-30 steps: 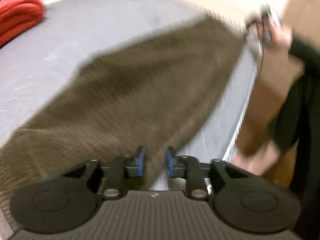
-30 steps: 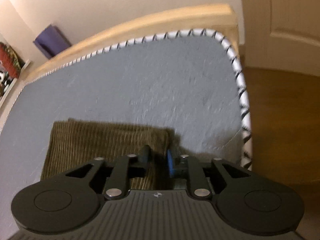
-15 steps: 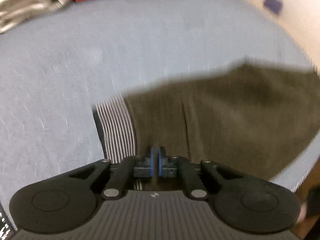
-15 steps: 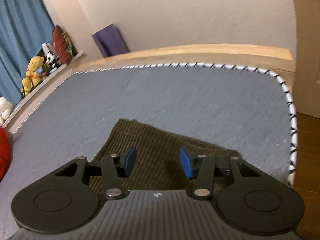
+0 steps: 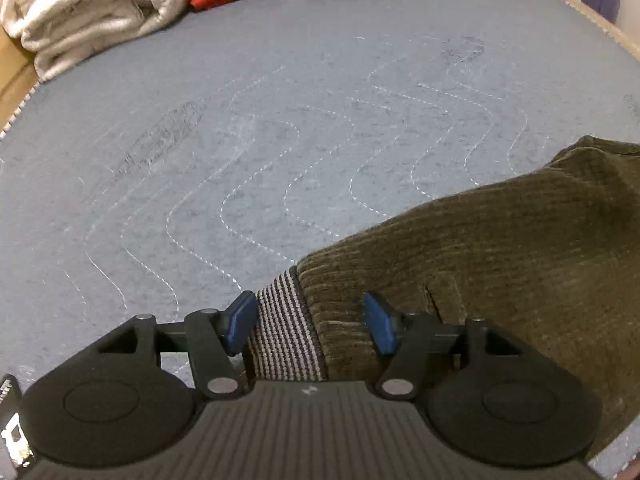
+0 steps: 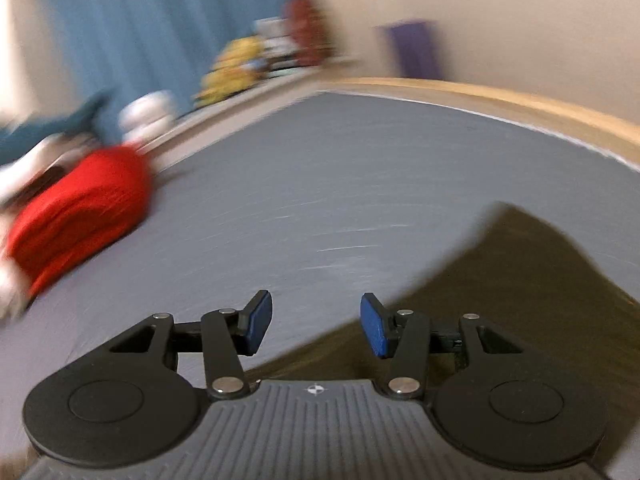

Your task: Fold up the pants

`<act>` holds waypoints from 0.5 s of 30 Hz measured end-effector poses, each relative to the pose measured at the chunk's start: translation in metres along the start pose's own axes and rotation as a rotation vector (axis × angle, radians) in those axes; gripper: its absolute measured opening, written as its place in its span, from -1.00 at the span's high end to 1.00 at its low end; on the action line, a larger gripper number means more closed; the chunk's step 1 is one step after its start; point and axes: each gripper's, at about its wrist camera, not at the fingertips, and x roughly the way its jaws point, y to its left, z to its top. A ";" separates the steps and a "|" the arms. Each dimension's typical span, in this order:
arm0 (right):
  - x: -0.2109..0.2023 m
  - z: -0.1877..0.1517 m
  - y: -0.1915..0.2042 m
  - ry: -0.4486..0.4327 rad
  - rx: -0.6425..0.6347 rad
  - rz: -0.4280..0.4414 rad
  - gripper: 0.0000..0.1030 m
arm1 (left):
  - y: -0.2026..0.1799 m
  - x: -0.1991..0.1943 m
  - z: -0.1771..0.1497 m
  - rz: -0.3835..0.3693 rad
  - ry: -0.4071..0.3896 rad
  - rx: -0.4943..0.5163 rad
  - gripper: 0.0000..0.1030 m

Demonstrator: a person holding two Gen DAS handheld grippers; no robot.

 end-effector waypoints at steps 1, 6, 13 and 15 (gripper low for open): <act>0.002 -0.004 0.022 0.003 -0.071 0.045 0.00 | -0.009 -0.006 0.004 0.021 -0.020 0.021 -0.04; 0.007 -0.037 0.134 0.051 -0.339 0.301 0.00 | -0.061 -0.039 0.018 -0.118 -0.233 0.141 -0.01; 0.030 -0.092 0.259 0.141 -0.637 0.483 0.00 | -0.134 -0.030 0.038 -0.228 -0.272 0.276 -0.01; 0.046 -0.100 0.274 0.203 -0.643 0.494 0.00 | -0.145 -0.026 0.046 -0.237 -0.274 0.277 -0.01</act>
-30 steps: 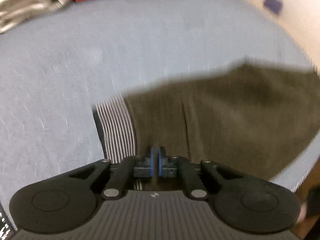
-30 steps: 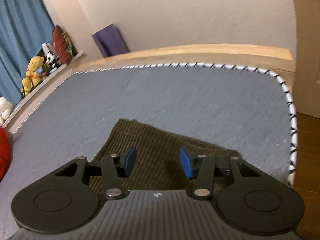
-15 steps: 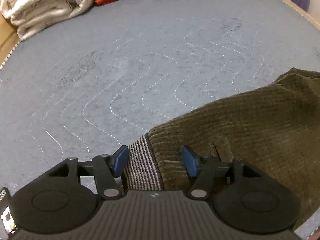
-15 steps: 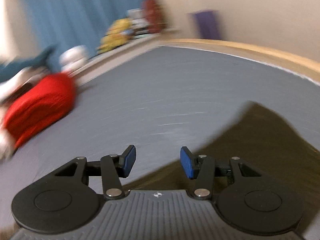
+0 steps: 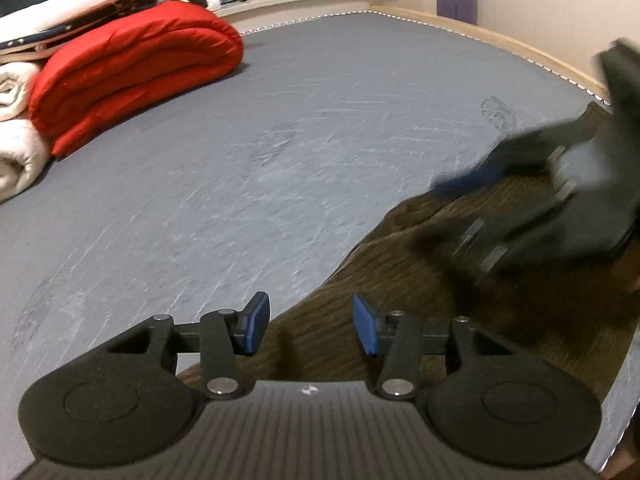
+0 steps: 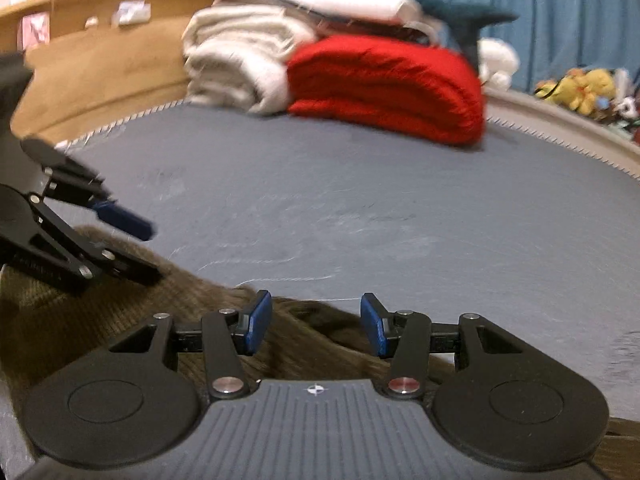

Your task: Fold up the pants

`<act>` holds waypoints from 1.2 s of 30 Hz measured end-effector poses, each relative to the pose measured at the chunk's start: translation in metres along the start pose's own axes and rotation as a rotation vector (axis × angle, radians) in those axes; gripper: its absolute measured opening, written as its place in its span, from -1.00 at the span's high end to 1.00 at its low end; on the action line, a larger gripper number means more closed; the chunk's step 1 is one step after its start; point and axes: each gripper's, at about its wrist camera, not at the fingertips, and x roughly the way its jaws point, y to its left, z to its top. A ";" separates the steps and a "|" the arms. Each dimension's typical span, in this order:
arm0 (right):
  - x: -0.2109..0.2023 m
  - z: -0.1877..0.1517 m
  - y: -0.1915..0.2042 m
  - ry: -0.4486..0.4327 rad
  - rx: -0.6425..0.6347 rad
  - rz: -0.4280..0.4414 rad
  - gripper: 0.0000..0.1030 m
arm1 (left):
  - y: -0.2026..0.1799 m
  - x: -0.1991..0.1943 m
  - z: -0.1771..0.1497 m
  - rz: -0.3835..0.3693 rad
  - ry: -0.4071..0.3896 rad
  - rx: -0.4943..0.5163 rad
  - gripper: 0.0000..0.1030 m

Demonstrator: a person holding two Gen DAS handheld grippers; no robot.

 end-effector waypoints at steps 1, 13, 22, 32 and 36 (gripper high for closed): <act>0.014 0.001 0.006 0.040 -0.008 0.019 0.00 | -0.002 0.002 0.002 -0.006 -0.002 -0.005 -0.01; 0.050 0.022 -0.021 0.043 0.166 -0.109 1.00 | 0.000 0.015 0.021 -0.029 -0.004 -0.112 -0.01; 0.008 0.009 -0.051 0.018 0.239 -0.184 0.99 | -0.028 0.038 0.027 -0.184 0.036 -0.060 0.40; -0.047 -0.010 -0.087 -0.008 0.286 -0.265 0.91 | -0.046 0.075 0.037 -0.040 0.153 -0.070 0.39; -0.082 -0.022 -0.113 -0.043 0.344 -0.312 0.37 | -0.062 0.055 0.047 -0.025 0.123 -0.063 0.40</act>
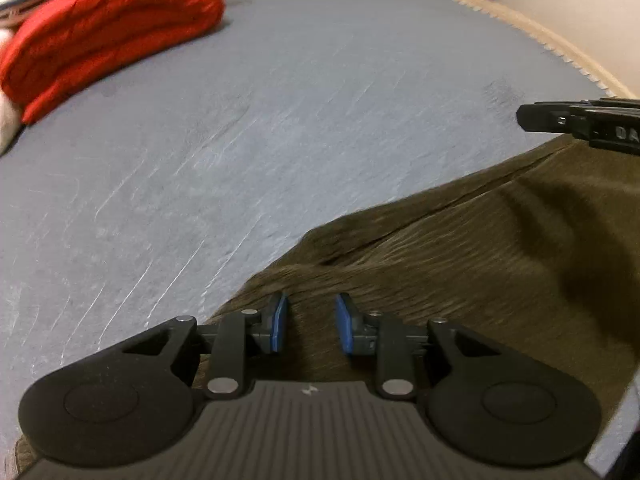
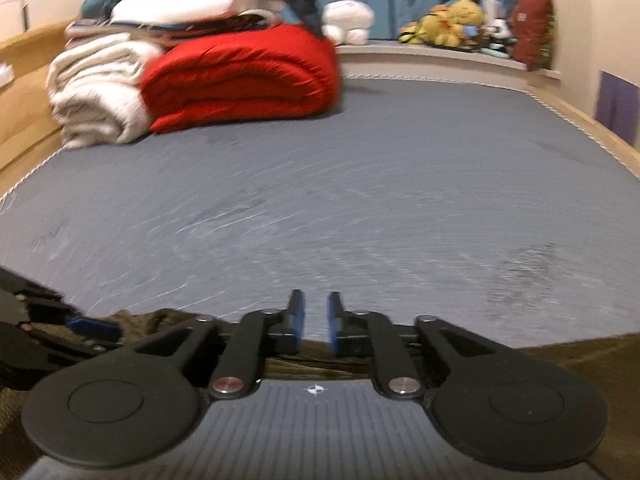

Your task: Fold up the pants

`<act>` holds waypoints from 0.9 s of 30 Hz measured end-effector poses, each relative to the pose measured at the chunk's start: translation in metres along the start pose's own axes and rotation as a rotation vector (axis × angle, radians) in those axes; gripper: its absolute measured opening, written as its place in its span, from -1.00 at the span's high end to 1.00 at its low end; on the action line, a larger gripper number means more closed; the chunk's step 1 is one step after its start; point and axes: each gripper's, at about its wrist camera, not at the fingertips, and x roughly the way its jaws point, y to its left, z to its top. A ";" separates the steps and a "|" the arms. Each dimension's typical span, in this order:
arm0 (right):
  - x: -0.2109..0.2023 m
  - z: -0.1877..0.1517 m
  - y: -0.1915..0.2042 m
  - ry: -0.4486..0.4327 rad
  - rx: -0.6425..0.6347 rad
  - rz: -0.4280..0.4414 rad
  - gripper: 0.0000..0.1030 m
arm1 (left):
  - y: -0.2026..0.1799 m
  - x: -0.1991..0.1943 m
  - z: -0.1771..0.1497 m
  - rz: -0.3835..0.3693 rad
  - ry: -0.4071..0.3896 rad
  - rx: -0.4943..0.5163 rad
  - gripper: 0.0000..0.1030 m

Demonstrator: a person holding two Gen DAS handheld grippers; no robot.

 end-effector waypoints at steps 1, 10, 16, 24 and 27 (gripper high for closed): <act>-0.009 0.000 -0.013 -0.018 0.021 -0.019 0.27 | -0.005 -0.004 0.001 -0.024 -0.016 0.012 0.40; -0.099 -0.027 -0.160 -0.187 0.310 -0.310 0.14 | -0.024 0.029 -0.003 0.005 0.024 0.082 0.41; -0.154 -0.099 -0.282 -0.200 0.731 -0.538 0.14 | -0.044 -0.025 0.003 -0.052 -0.090 0.058 0.14; -0.172 -0.189 -0.363 -0.165 1.069 -0.636 0.10 | -0.078 -0.095 -0.015 -0.082 -0.264 0.121 -0.64; -0.160 -0.197 -0.377 -0.188 1.104 -0.554 0.10 | -0.082 -0.111 -0.022 -0.094 -0.298 0.113 -0.64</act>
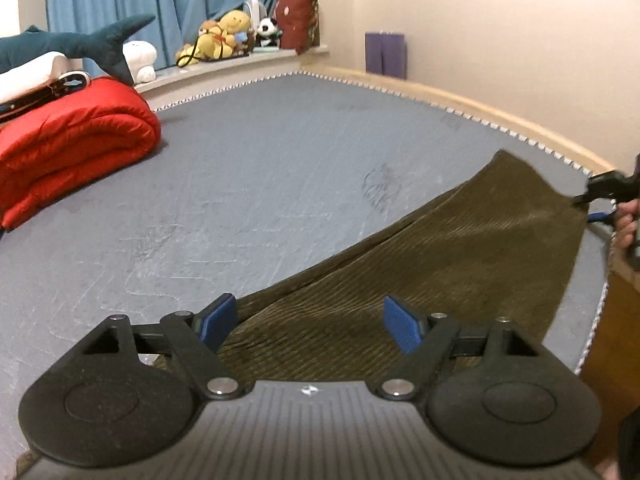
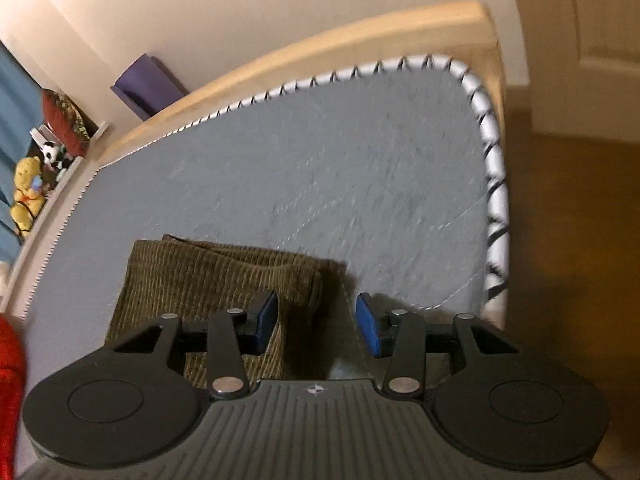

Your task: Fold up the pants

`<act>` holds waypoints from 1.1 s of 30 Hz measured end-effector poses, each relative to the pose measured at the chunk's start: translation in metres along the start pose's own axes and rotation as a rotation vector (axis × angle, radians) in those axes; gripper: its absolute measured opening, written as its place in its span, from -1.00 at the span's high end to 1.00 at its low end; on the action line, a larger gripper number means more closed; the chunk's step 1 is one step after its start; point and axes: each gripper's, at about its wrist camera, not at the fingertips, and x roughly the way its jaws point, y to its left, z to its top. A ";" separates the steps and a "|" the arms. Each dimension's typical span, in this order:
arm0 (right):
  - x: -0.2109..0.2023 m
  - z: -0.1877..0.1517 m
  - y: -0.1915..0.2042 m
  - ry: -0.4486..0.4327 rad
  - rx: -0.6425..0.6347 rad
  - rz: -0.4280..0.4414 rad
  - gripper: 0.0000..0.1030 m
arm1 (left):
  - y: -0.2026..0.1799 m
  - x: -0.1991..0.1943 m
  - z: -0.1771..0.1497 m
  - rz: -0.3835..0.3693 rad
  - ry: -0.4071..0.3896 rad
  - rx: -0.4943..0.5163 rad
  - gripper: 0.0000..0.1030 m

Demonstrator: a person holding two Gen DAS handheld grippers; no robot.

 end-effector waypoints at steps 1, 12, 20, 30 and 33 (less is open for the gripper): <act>0.007 0.001 0.002 -0.003 -0.006 0.047 0.10 | 0.001 -0.004 -0.001 -0.001 -0.006 -0.015 -0.64; 0.007 -0.004 0.020 -0.162 0.005 0.084 0.60 | 0.037 -0.060 -0.001 0.043 -0.101 -0.145 -0.64; -0.136 -0.130 0.181 -0.311 -0.718 0.561 0.62 | 0.076 -0.079 -0.010 0.118 -0.097 -0.239 -0.64; -0.183 -0.383 0.204 0.403 -1.433 0.977 0.44 | 0.093 -0.071 -0.025 0.091 -0.027 -0.255 -0.65; -0.194 -0.374 0.217 0.476 -1.397 1.024 0.21 | 0.101 -0.067 -0.029 0.082 -0.005 -0.286 -0.65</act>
